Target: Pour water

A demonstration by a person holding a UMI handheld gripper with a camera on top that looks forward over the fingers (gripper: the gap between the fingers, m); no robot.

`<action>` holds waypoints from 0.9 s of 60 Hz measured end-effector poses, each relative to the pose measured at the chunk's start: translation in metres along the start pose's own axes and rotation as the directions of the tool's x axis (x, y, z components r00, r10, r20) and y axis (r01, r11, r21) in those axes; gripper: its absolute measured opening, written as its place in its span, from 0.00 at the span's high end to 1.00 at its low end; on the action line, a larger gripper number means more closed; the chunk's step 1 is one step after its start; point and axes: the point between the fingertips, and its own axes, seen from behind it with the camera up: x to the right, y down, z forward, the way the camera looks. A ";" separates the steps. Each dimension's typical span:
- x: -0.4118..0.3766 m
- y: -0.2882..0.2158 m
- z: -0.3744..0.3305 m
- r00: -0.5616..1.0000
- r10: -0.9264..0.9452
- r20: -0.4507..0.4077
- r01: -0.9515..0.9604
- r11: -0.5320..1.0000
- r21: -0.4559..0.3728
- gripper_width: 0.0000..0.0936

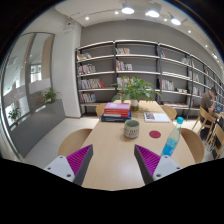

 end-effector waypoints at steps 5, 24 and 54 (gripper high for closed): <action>0.017 0.017 0.000 0.999 0.013 -0.043 -0.015 0.999 -0.032 0.09; 0.199 0.096 0.032 0.973 0.051 -0.226 -0.070 0.995 -0.076 0.11; 0.308 0.047 0.168 0.971 0.058 -0.234 -0.033 0.994 0.107 0.21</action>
